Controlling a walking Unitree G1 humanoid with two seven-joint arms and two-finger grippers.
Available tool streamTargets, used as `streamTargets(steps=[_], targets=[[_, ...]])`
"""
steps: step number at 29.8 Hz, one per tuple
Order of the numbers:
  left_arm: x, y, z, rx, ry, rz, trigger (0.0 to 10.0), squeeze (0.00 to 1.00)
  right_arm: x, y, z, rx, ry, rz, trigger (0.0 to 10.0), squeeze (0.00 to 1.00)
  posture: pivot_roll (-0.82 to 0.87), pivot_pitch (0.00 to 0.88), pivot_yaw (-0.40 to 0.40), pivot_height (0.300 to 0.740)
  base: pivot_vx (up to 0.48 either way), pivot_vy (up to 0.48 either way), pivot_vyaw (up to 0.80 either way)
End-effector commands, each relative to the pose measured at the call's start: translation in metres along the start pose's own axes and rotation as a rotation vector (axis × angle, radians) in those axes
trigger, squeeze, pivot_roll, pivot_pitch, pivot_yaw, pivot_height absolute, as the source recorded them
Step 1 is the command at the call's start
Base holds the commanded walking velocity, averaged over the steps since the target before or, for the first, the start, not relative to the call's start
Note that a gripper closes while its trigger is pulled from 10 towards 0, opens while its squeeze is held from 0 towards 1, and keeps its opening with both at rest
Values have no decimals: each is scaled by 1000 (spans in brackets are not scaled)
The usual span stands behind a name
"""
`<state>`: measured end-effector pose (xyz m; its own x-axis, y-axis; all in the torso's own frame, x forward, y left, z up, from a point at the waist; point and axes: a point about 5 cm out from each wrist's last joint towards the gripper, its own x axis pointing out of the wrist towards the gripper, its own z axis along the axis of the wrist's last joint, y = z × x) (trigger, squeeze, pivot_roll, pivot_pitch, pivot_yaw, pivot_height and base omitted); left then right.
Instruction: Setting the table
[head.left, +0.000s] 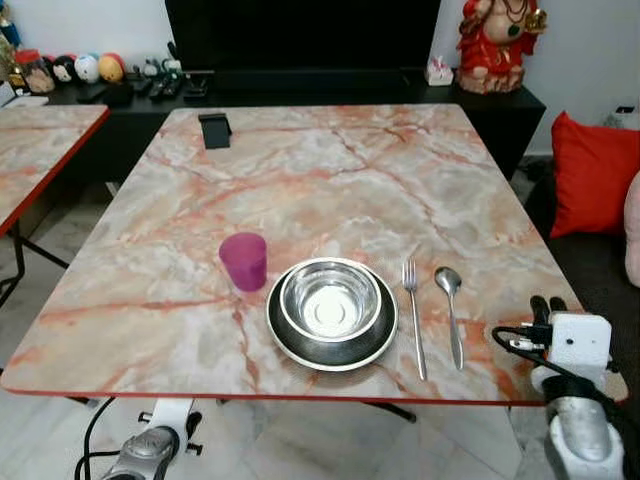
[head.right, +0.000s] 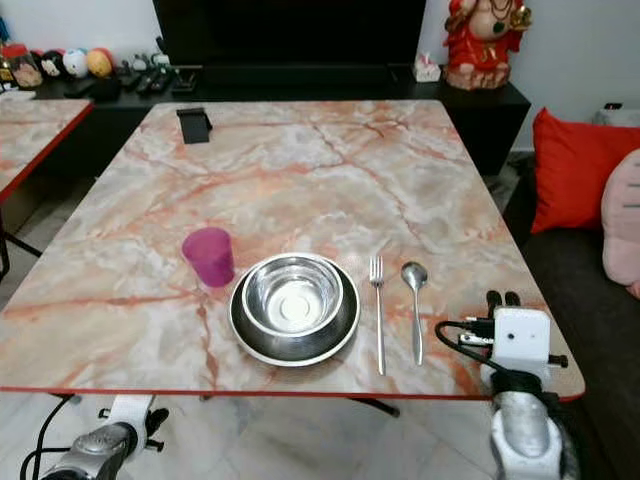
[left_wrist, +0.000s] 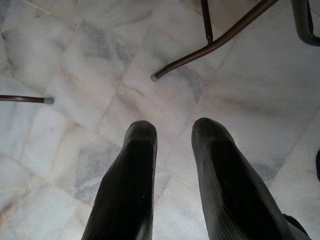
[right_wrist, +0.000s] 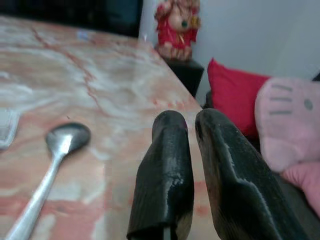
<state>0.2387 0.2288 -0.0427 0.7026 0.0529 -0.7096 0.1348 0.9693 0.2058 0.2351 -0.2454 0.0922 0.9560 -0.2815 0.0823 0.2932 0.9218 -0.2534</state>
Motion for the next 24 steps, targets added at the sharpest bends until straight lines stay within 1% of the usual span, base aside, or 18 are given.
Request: streamTargets(steps=[1, 3, 11, 18, 20, 24], targets=[[-1, 0, -5, -17, 4, -3, 10000, 0, 0, 5, 9, 19, -55, -6, 10000, 0, -50, 0, 26, 740, 0, 0, 0], [-1, 0, -5, -17, 6, -3, 10000, 0, 0, 10, 12, 57, -74, 3, 10000, 0, -50, 0, 26, 740, 0, 0, 0], [-2, -1, -8, -50, 13, 6, 10000, 0, -2, 12, 8, 66, -95, -26, 10000, 0, -53, 0, 26, 740, 0, 0, 0], [-3, -2, -12, -49, 23, 6, 10000, 0, -1, 11, 6, 103, -87, -47, 10000, 0, -51, 0, 27, 740, 0, 364, 0], [-3, -2, -13, -52, 22, 8, 10000, 0, 3, 13, 9, 110, -100, -45, 10000, 0, -46, 0, 30, 740, 0, 379, 0], [-2, -1, -11, -60, 17, 18, 10000, 0, 5, 17, 10, 106, -106, -35, 10000, 0, -47, 0, 30, 740, 0, 379, 0]])
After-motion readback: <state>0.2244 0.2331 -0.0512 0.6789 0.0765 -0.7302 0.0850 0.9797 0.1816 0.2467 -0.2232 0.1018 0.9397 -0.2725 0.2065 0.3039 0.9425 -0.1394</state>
